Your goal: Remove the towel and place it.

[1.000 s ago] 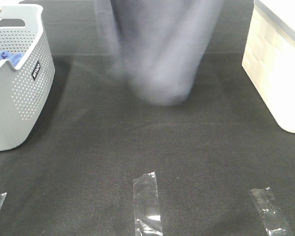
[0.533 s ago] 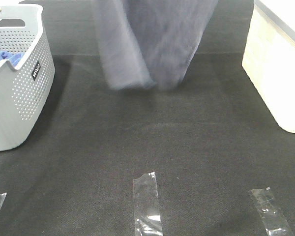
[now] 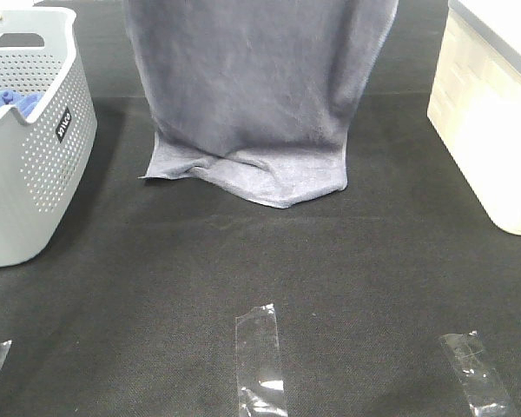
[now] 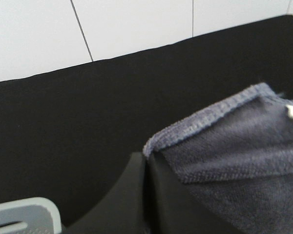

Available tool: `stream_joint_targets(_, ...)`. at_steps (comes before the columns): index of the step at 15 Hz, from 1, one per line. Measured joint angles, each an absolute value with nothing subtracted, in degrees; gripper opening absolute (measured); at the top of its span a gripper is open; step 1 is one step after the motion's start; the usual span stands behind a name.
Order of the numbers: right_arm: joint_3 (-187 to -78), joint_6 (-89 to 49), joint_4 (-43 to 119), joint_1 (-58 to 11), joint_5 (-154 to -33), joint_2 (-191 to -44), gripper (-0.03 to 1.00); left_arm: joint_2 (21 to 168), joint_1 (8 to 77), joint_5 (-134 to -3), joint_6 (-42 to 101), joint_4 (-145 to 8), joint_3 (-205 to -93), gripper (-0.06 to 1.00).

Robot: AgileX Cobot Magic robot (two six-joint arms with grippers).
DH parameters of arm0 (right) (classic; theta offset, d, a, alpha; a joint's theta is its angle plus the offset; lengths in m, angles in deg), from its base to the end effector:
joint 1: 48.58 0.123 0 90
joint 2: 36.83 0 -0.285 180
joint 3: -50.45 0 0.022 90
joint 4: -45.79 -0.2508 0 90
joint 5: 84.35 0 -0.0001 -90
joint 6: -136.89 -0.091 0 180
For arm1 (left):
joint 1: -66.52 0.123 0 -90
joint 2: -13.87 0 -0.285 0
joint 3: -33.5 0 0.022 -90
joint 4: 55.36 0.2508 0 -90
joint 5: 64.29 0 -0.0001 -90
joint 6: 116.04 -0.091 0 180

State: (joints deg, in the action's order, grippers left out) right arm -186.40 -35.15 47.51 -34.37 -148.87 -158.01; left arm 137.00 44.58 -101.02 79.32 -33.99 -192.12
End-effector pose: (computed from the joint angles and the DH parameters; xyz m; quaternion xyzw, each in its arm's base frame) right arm 0.4222 0.1044 0.4382 -0.1734 0.8851 0.0085 0.4318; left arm 0.4508 -0.1602 0.4036 0.1119 0.8202 -0.0059 0.5610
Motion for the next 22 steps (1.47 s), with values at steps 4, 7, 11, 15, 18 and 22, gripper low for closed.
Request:
stream_joint_targets(4,-186.4,-35.15,51.01,-34.43,-132.31,-162.36,0.0,144.44,47.61,-76.55,78.75,-29.0,-192.12,0.0)
stream_joint_targets(7,-186.4,-35.15,54.1,-34.43,-113.75,-164.37,0.0,149.09,51.74,-53.29,79.61,-28.43,-193.15,0.0)
stream_joint_targets(11,-186.4,-35.15,54.9,-35.06,-89.8,-164.03,0.0,150.98,54.09,-43.55,78.92,-29.75,-203.87,0.0)
stream_joint_targets(15,-186.4,-35.15,55.25,-36.38,-90.6,-162.88,0.0,151.61,54.03,-43.49,78.35,-29.75,-205.99,0.0)
stream_joint_targets(18,-186.4,-35.15,54.79,-37.29,-107.5,-163.05,0.0,153.61,51.8,-56.96,78.35,-29.69,-205.87,0.0)
stream_joint_targets(22,-186.4,-35.15,50.38,-37.29,-128.41,-163.05,0.0,152.58,46.3,-88.81,78.35,-30.44,-205.87,0.0)
